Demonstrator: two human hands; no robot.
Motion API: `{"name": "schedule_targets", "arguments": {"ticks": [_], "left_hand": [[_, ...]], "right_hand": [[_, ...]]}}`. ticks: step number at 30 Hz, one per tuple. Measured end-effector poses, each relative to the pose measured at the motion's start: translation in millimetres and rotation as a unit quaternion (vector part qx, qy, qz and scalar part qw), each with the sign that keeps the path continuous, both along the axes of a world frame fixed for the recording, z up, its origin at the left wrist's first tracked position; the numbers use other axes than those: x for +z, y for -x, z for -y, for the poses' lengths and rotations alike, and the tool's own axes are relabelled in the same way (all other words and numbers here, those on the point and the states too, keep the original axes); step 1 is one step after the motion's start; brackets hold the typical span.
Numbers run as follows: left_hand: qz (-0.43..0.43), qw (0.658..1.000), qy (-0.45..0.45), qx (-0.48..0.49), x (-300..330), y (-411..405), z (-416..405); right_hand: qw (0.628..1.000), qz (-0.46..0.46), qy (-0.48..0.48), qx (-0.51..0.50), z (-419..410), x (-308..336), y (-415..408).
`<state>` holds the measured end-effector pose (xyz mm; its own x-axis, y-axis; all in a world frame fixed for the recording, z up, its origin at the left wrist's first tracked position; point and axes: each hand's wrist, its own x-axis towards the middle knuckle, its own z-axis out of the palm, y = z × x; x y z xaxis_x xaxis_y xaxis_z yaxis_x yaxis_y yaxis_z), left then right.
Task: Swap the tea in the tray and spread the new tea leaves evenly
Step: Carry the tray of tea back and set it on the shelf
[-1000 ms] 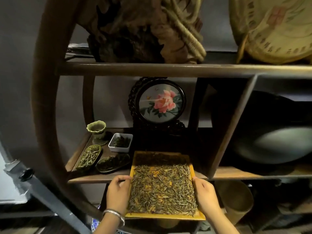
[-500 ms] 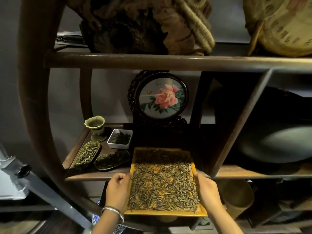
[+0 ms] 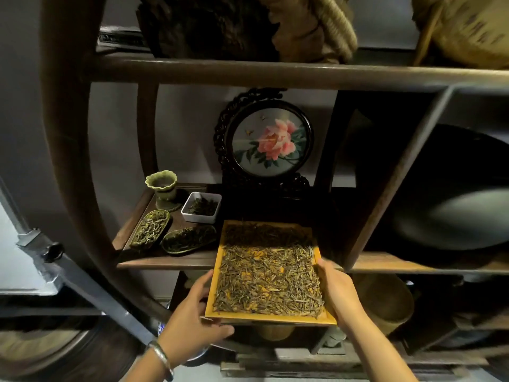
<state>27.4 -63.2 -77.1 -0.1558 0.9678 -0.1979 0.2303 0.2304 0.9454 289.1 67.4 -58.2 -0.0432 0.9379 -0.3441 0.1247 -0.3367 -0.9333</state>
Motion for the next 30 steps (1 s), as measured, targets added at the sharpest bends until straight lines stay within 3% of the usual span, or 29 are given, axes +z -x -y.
{"name": "schedule_targets", "arguments": {"ticks": [4,7,10,14,19,30], "left_hand": [[-0.049,0.998,-0.010,0.028,-2,-3,-1],[-0.073,0.997,-0.018,0.025,-2,-5,0],[-0.070,0.997,-0.023,0.023,-2,-5,0],[-0.053,0.998,-0.023,0.032,-7,-4,0],[-0.076,0.994,-0.033,0.067,-12,-8,2],[-0.153,0.976,-0.048,0.147,-8,-17,-26]], "right_hand": [[0.997,0.026,-0.012,0.071,11,3,-10],[0.991,0.082,-0.070,0.085,22,-1,-26],[0.984,0.083,-0.112,0.109,41,-8,-47],[0.950,0.182,-0.195,0.163,58,-18,-61],[0.931,0.218,-0.261,0.131,59,-23,-48],[0.917,0.259,-0.297,0.064,33,-28,-24]]}}
